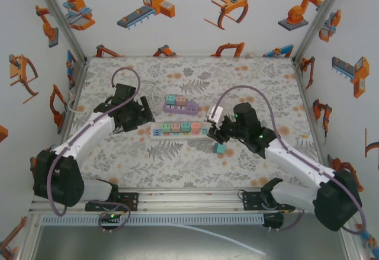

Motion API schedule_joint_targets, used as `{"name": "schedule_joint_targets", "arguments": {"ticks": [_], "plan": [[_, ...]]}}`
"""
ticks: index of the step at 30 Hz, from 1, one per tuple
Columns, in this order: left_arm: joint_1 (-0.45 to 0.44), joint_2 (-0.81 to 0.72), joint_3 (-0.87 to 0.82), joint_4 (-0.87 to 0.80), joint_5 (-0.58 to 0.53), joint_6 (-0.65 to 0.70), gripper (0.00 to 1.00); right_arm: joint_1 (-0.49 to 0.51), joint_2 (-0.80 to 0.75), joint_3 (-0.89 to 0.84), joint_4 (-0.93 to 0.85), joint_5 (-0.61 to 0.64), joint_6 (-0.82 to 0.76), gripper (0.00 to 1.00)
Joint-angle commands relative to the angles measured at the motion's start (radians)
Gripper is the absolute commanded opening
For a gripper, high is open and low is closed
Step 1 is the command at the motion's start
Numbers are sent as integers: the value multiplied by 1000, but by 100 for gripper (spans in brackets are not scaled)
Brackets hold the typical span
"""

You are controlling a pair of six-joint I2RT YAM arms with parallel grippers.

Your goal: Pull the plug off the socket

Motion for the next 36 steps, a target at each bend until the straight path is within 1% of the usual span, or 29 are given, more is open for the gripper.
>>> {"name": "schedule_joint_targets", "arguments": {"ticks": [1, 4, 6, 8, 11, 16, 21, 27, 30, 32, 36], "plan": [[8, 42, 32, -28, -15, 26, 73, 18, 101, 77, -56, -75, -225, 46], [9, 74, 28, -30, -18, 33, 71, 21, 189, 125, -47, -64, -266, 46], [9, 99, 23, -27, -1, 43, 70, 21, 241, 151, -35, -70, -281, 46], [9, 133, 31, -34, 27, 63, 71, 21, 294, 181, -47, -96, -313, 46], [7, 178, 49, -66, 26, 77, 70, 21, 365, 225, -65, -133, -351, 45], [7, 197, 37, -42, 30, 80, 69, 21, 475, 302, -96, -201, -366, 43], [7, 225, 32, -26, 32, 94, 68, 21, 525, 335, -75, -191, -367, 42], [7, 272, 29, -12, 36, 98, 67, 21, 544, 356, -79, -124, -373, 48], [8, 282, 22, 4, 42, 95, 67, 21, 562, 364, -109, -136, -403, 49], [9, 283, 18, 9, 44, 93, 67, 21, 581, 378, -126, -150, -406, 46], [7, 279, 13, 9, 37, 95, 65, 21, 591, 395, -141, -188, -409, 37]]}}
